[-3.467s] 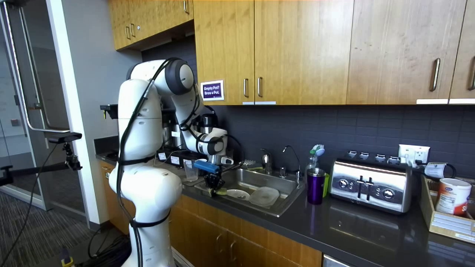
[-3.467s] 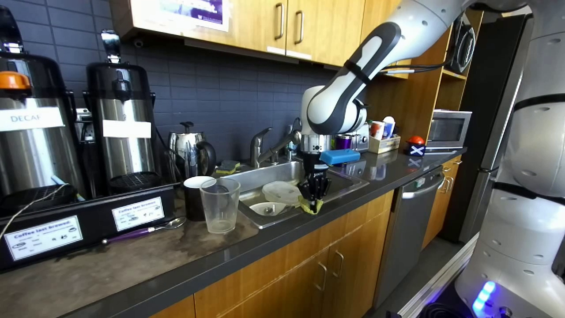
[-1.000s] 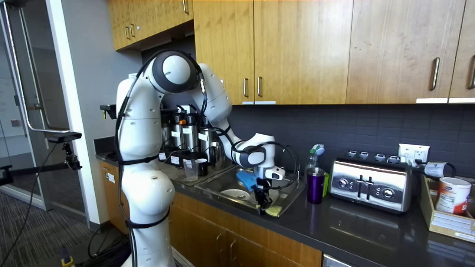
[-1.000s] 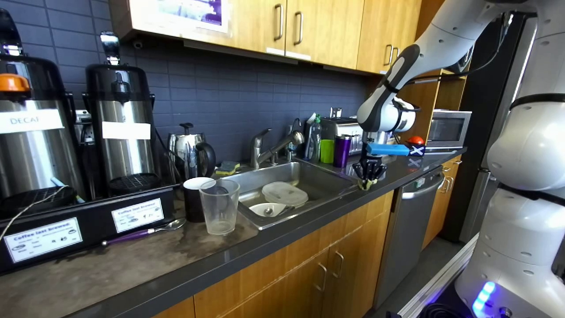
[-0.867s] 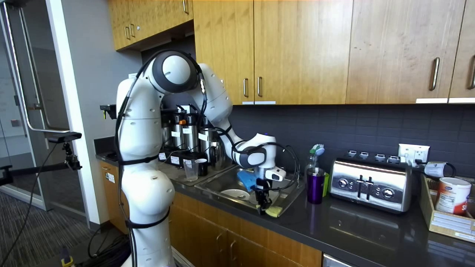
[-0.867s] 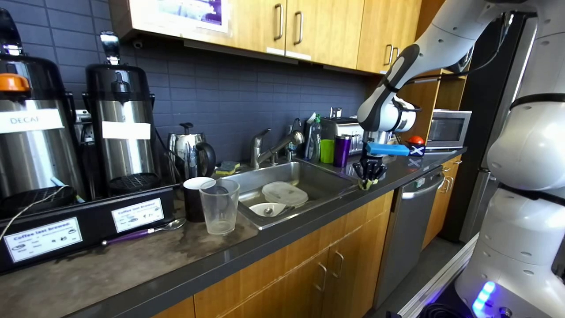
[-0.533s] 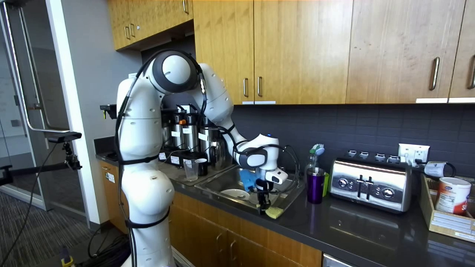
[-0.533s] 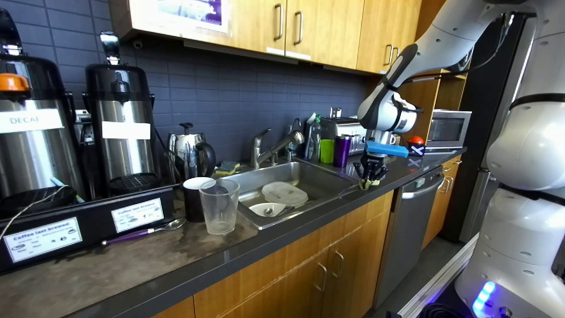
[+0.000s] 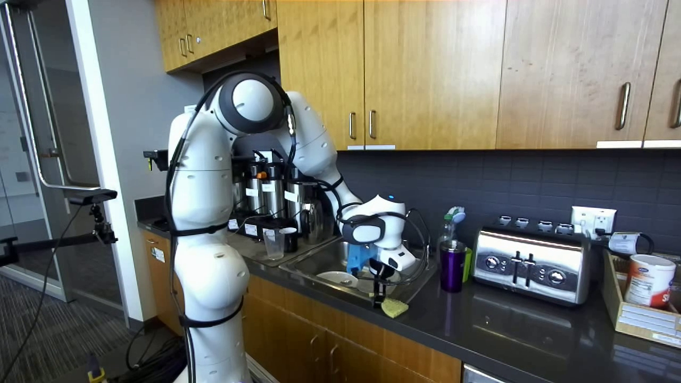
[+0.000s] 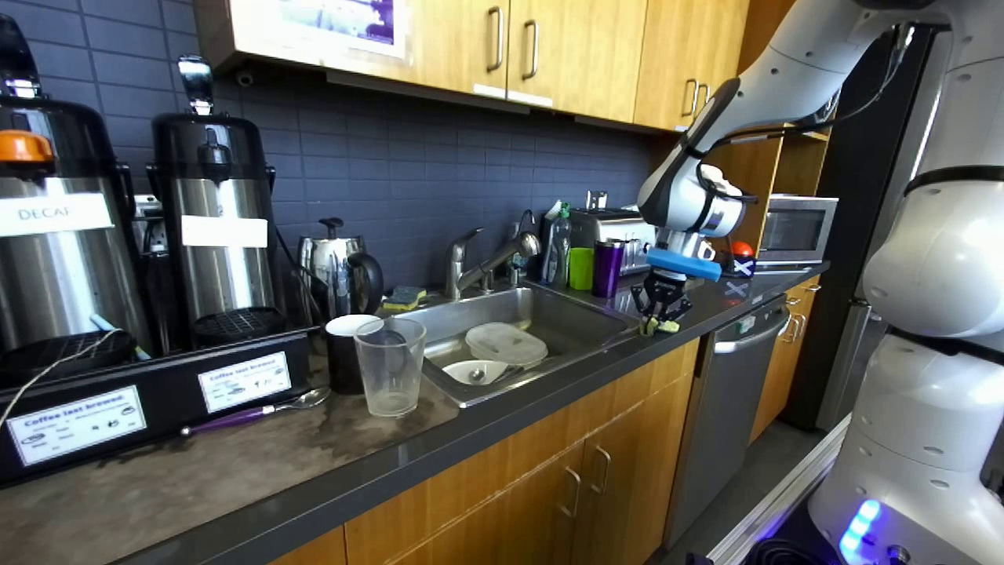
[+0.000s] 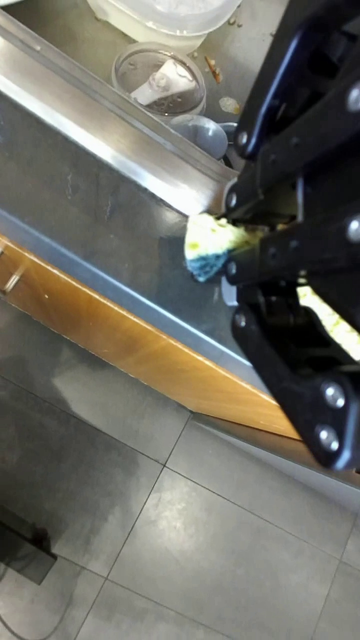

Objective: Use the sponge to clean the surface

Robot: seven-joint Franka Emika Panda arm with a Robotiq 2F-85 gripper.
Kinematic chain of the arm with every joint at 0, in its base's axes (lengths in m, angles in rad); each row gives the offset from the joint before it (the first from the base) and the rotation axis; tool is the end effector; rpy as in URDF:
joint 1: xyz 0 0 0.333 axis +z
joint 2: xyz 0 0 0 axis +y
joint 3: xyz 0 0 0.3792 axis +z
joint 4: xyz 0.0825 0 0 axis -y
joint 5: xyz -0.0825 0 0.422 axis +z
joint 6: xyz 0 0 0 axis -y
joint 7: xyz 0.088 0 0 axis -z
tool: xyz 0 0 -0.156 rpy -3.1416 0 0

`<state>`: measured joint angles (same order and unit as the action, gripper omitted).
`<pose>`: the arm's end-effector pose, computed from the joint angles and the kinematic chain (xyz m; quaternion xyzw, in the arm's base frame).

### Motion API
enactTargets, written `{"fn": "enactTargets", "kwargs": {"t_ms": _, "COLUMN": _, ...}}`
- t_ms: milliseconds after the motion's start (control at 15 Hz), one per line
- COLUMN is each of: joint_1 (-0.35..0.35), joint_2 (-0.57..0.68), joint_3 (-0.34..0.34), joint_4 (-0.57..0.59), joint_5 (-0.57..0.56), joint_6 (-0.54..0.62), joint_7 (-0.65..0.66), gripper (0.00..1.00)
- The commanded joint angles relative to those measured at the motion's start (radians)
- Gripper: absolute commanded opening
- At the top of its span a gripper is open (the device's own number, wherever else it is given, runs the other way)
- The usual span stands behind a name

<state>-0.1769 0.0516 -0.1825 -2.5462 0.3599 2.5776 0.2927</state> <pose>0.4467 -0.1653 0.2319 -0.8837 0.4594 0.0058 0.0898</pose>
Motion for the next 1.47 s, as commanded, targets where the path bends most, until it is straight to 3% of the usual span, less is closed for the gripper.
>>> {"fn": "enactTargets", "kwargs": {"t_ms": 0, "joint_1": -0.004, "joint_2": 0.115, "joint_3": 0.000, "joint_4": 0.049, "joint_5": 0.056, "joint_6": 0.086, "joint_7": 0.040, "gripper": 0.03}}
{"fn": "enactTargets", "kwargs": {"t_ms": 933, "joint_1": -0.022, "joint_2": 0.148, "joint_3": -0.017, "joint_4": 0.151, "joint_5": 0.070, "joint_6": 0.056, "joint_7": 0.121, "gripper": 0.03}}
{"fn": "enactTargets", "kwargs": {"t_ms": 1400, "joint_1": -0.016, "joint_2": 0.255, "joint_3": -0.013, "joint_4": 0.271, "joint_5": 0.070, "joint_6": 0.084, "joint_7": 0.162, "gripper": 0.03}}
